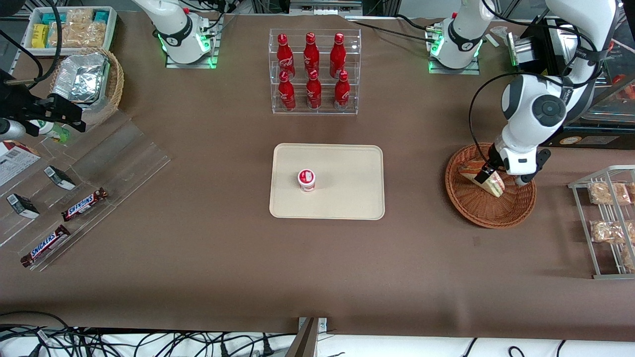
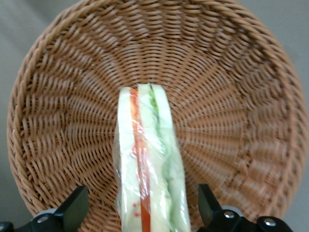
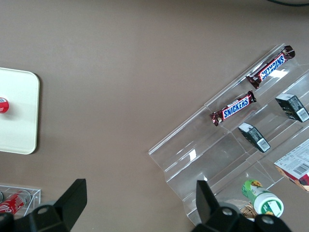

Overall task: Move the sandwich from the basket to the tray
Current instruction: 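Lower the open left gripper and close it on the sandwich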

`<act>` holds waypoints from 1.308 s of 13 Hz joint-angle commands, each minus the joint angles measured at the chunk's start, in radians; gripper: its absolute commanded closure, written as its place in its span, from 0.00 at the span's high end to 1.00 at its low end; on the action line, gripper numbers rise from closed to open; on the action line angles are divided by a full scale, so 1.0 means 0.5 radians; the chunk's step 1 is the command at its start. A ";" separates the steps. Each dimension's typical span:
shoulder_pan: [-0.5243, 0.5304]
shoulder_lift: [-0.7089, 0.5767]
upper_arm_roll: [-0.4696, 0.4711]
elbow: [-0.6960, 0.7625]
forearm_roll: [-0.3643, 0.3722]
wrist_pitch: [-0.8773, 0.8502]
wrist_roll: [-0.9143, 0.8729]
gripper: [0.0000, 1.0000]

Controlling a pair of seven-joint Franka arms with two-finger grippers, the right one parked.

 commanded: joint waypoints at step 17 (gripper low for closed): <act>0.000 -0.033 -0.110 0.426 -0.030 -0.602 0.020 0.00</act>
